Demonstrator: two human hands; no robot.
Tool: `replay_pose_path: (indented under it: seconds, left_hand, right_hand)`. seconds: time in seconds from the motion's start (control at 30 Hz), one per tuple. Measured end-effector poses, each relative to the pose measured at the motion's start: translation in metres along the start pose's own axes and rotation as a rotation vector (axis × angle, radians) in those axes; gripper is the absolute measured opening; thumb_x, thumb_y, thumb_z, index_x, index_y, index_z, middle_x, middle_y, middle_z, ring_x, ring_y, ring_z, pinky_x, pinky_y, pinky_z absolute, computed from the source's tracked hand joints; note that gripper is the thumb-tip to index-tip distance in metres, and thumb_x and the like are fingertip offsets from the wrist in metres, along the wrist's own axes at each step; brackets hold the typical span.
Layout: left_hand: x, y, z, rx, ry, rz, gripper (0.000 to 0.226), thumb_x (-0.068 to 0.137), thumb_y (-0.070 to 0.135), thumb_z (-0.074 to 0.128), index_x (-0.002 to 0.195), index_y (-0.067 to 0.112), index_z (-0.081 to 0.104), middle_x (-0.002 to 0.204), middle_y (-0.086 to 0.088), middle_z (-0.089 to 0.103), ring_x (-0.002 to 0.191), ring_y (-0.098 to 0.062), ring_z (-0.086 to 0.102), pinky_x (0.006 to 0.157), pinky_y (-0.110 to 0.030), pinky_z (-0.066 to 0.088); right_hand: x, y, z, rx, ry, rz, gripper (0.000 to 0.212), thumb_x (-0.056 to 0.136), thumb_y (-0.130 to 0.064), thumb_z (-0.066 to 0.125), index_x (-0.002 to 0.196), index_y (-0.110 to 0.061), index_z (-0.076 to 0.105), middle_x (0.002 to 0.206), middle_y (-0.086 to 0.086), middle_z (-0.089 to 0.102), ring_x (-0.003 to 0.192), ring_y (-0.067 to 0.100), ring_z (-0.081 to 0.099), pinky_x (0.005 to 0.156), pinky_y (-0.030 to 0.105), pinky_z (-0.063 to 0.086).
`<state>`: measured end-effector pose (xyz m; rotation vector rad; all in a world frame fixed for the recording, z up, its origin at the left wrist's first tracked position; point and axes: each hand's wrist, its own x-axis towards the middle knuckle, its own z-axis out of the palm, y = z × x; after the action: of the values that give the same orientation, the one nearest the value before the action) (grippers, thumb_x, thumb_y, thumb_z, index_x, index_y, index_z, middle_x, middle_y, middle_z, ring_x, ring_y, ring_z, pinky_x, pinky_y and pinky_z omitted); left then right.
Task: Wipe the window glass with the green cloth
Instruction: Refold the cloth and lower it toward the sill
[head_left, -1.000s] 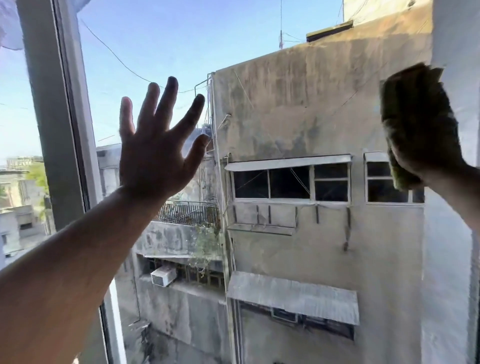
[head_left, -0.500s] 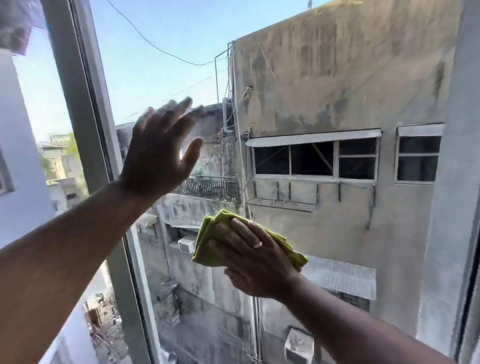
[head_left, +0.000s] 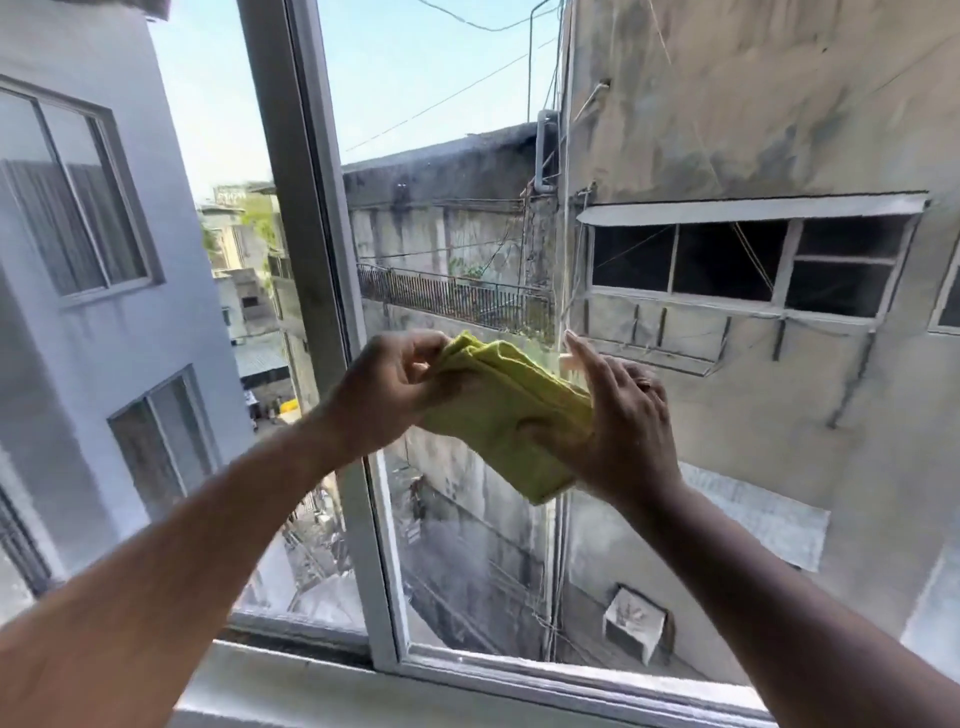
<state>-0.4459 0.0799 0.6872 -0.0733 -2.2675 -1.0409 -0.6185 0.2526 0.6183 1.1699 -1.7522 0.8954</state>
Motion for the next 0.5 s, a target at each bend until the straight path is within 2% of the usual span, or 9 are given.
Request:
replay_pose_path:
  seconds: [0.07,0.13,0.17,0.23,0.3,0.4,0.43,0.47,0.5]
  left_hand:
    - [-0.033,-0.011,-0.047,-0.167,0.013,-0.07,0.025,0.077,0.04,0.081,0.095,0.023,0.077,0.085,0.009,0.076,0.081,-0.001,0.069,0.068,-0.019,0.058]
    - [-0.077,-0.035,-0.089,-0.329,0.056,-0.211,0.034,0.075,0.043,0.082,0.103,0.024,0.077,0.092,0.004,0.076,0.087,-0.009,0.071,0.07,-0.026,0.062]
    - [-0.103,-0.05,-0.106,-0.392,0.088,-0.287,0.038,0.074,0.04,0.083,0.107,0.022,0.076,0.098,0.0,0.076,0.091,-0.013,0.071,0.072,-0.028,0.062]
    - [-0.165,-0.083,-0.131,-0.477,0.176,-0.441,0.049,0.07,0.037,0.089,0.113,0.018,0.075,0.108,-0.005,0.077,0.098,-0.018,0.073,0.079,-0.028,0.062]
    - [-0.229,-0.116,-0.145,-0.528,0.292,-0.624,0.051,0.068,0.034,0.091,0.113,0.019,0.076,0.111,-0.005,0.078,0.098,-0.018,0.075,0.078,-0.027,0.062]
    - [-0.352,-0.176,-0.152,-0.474,0.486,-0.927,0.04,0.078,0.031,0.081,0.114,0.016,0.074,0.107,-0.007,0.078,0.088,-0.018,0.077,0.071,-0.031,0.064]
    - [-0.392,-0.197,-0.145,-0.445,0.515,-1.052,0.037,0.087,0.027,0.072,0.119,0.009,0.07,0.108,-0.011,0.076,0.089,-0.021,0.075,0.076,-0.036,0.064]
    - [-0.44,-0.219,-0.132,-0.432,0.523,-1.182,0.037,0.095,0.023,0.062,0.125,0.0,0.063,0.112,-0.017,0.073,0.096,-0.027,0.072,0.087,-0.043,0.061]
    - [-0.487,-0.241,-0.115,-0.418,0.516,-1.316,0.038,0.1,0.019,0.055,0.128,-0.006,0.058,0.117,-0.022,0.069,0.104,-0.032,0.066,0.098,-0.051,0.053]
  right_hand:
    - [0.0,-0.025,0.002,0.251,-0.345,0.166,0.067,0.068,-0.062,0.07,0.124,-0.025,0.065,0.099,-0.003,0.076,0.089,0.022,0.068,0.076,0.036,0.053]
    - [-0.008,-0.059,0.022,0.729,-0.672,0.3,0.035,0.072,-0.043,0.078,0.1,-0.024,0.07,0.082,-0.01,0.072,0.074,0.012,0.065,0.065,0.031,0.052]
    - [-0.017,-0.081,0.039,1.001,-0.81,0.409,0.026,0.075,-0.033,0.078,0.097,-0.022,0.07,0.081,-0.011,0.072,0.074,0.008,0.066,0.064,0.026,0.054]
    - [-0.049,-0.131,0.079,1.349,-1.049,0.666,0.027,0.079,-0.021,0.077,0.105,-0.017,0.069,0.092,-0.005,0.074,0.085,0.009,0.07,0.07,0.024,0.059]
    - [-0.095,-0.178,0.125,1.457,-1.206,0.838,0.032,0.079,-0.014,0.079,0.109,-0.013,0.066,0.094,0.003,0.073,0.082,0.015,0.071,0.072,0.03,0.061]
    - [-0.189,-0.248,0.194,1.414,-1.321,1.09,0.016,0.086,-0.007,0.071,0.099,-0.015,0.066,0.076,0.0,0.069,0.062,0.013,0.066,0.064,0.032,0.057]
    - [-0.22,-0.264,0.211,1.359,-1.334,1.178,0.013,0.089,-0.004,0.067,0.095,-0.015,0.065,0.073,0.002,0.067,0.057,0.014,0.061,0.061,0.03,0.054]
    - [-0.258,-0.283,0.231,1.284,-1.358,1.263,0.013,0.089,-0.001,0.065,0.092,-0.014,0.065,0.073,0.005,0.064,0.054,0.015,0.057,0.059,0.028,0.05]
    - [-0.296,-0.299,0.249,1.191,-1.385,1.321,0.014,0.088,0.0,0.065,0.09,-0.013,0.065,0.074,0.007,0.062,0.054,0.016,0.052,0.057,0.027,0.046]
